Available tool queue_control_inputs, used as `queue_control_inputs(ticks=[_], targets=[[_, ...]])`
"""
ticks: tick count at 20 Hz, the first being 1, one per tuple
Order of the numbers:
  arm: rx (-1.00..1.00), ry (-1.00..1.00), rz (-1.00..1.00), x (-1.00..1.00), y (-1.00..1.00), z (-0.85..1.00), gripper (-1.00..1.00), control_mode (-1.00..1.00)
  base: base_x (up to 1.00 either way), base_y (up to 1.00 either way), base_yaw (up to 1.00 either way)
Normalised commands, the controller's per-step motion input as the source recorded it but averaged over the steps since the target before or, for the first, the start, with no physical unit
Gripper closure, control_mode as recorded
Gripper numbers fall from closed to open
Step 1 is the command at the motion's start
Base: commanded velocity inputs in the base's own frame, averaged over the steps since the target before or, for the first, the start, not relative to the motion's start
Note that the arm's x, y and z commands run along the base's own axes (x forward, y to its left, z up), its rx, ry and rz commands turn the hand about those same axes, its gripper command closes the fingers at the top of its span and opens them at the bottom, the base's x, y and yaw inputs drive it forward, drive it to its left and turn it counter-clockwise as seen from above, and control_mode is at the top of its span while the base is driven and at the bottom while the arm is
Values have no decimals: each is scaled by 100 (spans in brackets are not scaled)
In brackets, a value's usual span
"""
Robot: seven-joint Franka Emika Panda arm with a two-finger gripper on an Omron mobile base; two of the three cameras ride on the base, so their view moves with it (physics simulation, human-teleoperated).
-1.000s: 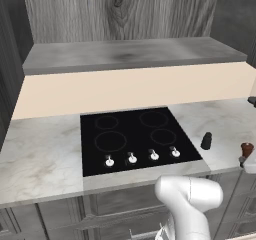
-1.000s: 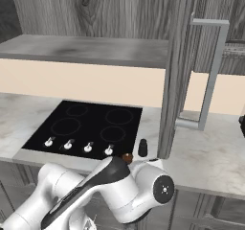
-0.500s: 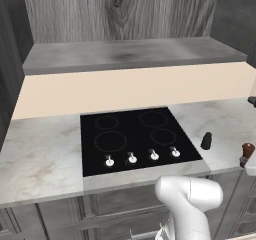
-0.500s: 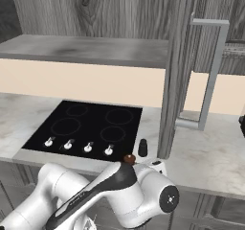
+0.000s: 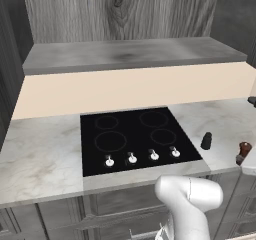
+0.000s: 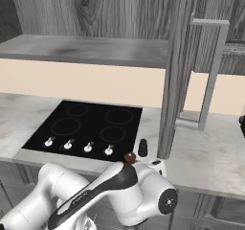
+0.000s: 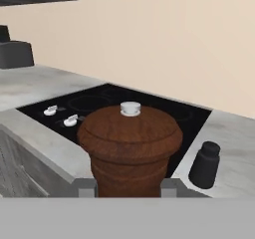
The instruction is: Take 2 condiments from the cabinet and move them on the counter near the stove.Make sure the condiments are lined up with each other, next to each other.
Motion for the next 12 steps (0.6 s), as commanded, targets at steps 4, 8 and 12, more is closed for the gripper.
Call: queue_control_inputs(ticks=[4, 8, 12], targets=[[3, -3, 0, 18, 0, -4, 100, -100, 0, 0, 0], [1, 0, 0, 9, 0, -7, 100, -100, 0, 0, 0], [0, 1, 0, 0, 0, 0, 100, -100, 0, 0, 0]])
